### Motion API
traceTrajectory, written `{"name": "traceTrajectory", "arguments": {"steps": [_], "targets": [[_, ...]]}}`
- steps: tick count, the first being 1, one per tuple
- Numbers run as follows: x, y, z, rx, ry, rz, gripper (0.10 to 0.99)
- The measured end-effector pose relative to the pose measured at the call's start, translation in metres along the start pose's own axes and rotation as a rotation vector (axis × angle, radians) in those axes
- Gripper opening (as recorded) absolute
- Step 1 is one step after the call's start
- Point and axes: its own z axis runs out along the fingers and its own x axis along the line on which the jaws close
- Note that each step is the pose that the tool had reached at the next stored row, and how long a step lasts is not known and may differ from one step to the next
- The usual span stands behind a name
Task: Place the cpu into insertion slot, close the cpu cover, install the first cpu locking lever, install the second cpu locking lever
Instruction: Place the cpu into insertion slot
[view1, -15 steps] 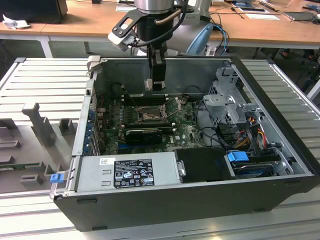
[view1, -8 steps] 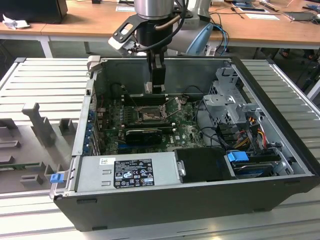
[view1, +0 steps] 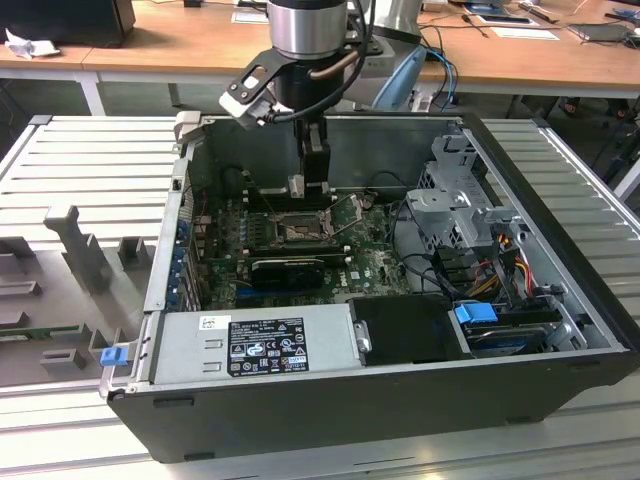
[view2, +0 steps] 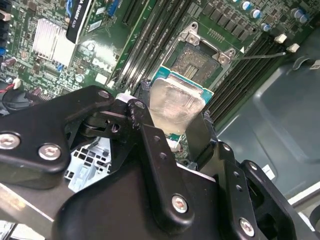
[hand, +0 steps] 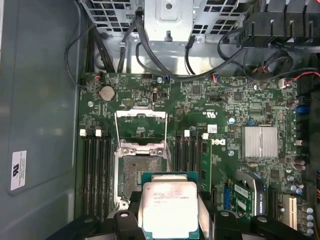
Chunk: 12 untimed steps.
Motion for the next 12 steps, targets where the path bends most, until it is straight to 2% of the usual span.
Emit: {"name": "traceTrajectory", "arguments": {"steps": [5,12], "targets": [[0.0015,-0.0008,0.0131,0.0,0.0009,-0.005,0.529],[0.012,-0.0019,0.0312,0.0,0.0011,-0.005,0.529]]}}
